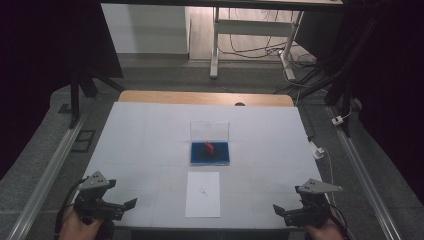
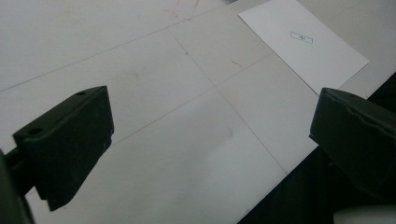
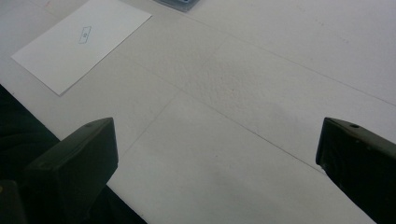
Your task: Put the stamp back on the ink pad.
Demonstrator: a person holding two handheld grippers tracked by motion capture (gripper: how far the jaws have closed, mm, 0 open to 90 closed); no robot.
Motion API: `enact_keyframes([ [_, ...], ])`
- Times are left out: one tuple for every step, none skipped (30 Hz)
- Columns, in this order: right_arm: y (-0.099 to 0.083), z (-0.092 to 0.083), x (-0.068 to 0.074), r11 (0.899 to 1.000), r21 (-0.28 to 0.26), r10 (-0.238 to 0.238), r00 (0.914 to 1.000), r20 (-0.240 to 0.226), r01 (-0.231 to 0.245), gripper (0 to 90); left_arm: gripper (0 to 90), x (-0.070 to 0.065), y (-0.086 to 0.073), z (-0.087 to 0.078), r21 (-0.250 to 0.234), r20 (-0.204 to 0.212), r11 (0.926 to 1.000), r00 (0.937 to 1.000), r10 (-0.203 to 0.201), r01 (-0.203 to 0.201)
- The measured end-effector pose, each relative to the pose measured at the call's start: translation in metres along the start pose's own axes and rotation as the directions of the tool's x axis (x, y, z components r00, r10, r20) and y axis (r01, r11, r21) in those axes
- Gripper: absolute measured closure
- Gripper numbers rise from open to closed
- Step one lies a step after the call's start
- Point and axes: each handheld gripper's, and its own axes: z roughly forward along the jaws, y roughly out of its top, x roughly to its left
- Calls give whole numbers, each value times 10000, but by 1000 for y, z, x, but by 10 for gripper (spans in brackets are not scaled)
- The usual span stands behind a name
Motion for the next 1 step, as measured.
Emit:
enact_keyframes([
  [0, 0, 0, 10000, 13, -15, 10000, 16, 15, 0, 0, 0, 0, 0, -22, 20, 10000, 10000, -14, 14],
])
